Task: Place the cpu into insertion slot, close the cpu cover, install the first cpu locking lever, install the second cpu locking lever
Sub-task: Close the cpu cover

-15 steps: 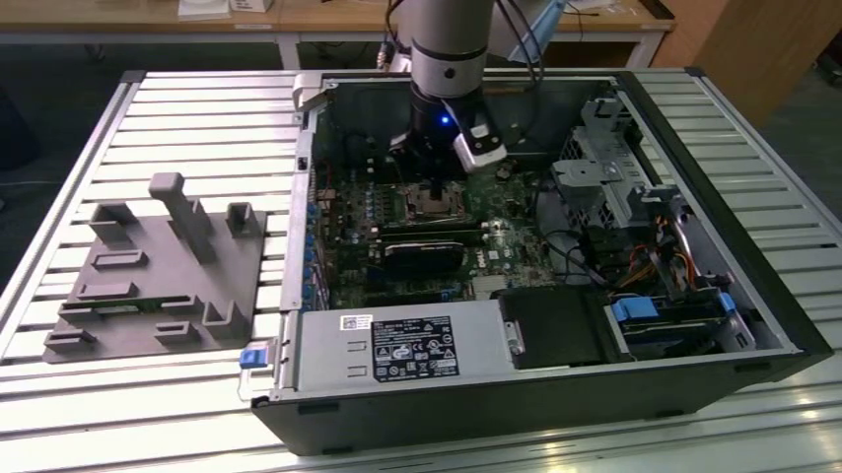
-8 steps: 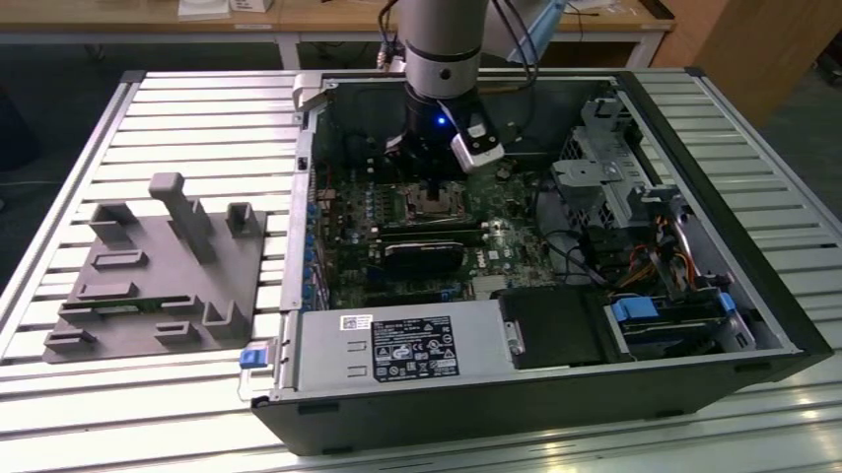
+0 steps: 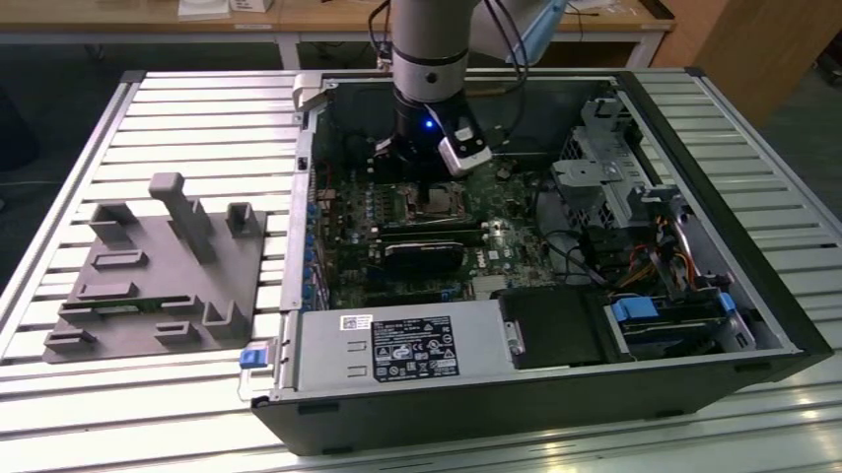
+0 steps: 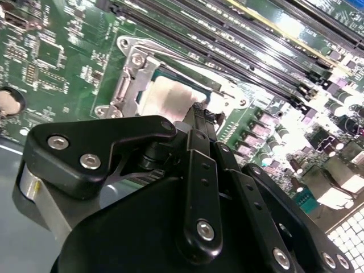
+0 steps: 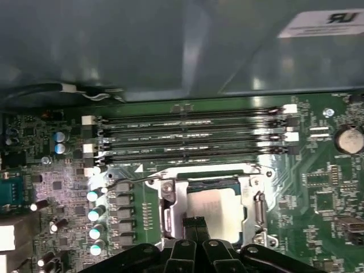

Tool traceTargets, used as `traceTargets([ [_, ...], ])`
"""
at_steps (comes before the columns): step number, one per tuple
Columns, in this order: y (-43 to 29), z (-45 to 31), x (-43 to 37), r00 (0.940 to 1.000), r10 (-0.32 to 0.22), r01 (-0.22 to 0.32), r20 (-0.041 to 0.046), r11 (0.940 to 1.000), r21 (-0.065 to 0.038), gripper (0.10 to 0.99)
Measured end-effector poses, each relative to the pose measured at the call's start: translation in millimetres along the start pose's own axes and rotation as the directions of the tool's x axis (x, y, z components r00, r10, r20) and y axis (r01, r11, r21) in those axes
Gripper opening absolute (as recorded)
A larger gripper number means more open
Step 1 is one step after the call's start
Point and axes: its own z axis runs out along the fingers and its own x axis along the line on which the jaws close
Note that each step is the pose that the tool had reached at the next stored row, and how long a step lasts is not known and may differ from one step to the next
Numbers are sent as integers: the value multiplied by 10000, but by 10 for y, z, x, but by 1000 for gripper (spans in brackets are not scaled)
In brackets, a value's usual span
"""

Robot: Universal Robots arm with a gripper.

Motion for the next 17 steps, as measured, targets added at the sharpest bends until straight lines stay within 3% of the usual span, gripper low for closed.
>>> traceTargets([
  [17, -12, 91, 119, 10000, -41, 41, -1, 10000, -1, 106],
])
